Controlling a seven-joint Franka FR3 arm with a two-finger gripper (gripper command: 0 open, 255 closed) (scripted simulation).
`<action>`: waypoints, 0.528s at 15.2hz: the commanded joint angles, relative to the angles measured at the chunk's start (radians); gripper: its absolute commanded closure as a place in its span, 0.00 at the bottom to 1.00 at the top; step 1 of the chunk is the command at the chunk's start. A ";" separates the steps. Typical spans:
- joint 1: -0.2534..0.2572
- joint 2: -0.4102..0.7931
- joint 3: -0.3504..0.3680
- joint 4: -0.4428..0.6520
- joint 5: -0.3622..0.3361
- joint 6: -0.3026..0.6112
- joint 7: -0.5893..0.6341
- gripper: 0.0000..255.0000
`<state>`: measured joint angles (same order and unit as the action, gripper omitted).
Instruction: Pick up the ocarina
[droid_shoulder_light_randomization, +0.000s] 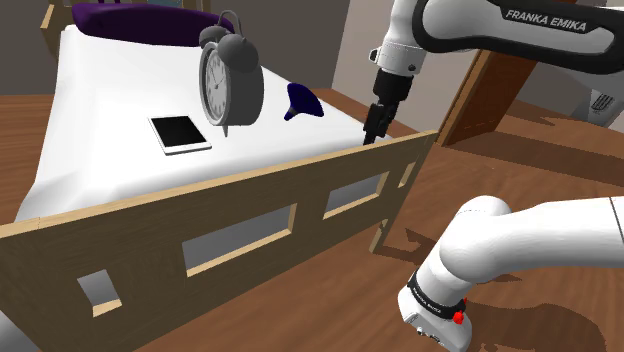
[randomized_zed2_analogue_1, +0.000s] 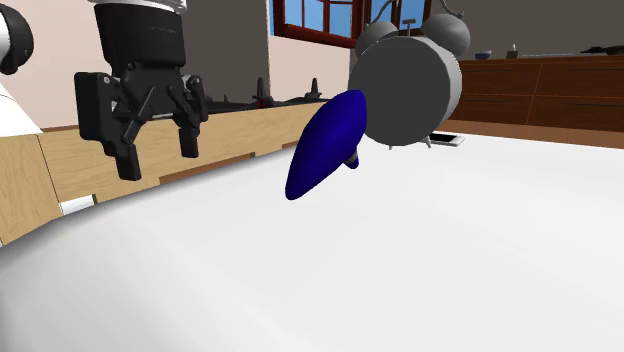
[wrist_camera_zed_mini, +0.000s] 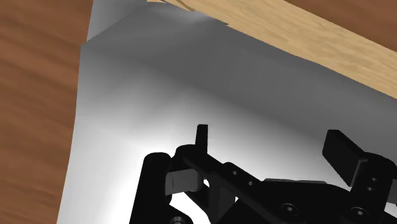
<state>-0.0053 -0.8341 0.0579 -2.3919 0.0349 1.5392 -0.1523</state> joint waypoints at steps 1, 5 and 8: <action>0.000 0.000 0.000 0.000 0.000 0.000 0.000 0.00; 0.044 0.124 -0.010 0.107 -0.061 0.067 -0.149 0.00; 0.077 0.210 -0.010 0.191 -0.098 0.109 -0.255 0.00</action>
<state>0.0600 -0.6538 0.0465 -2.2258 -0.0510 1.6283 -0.3701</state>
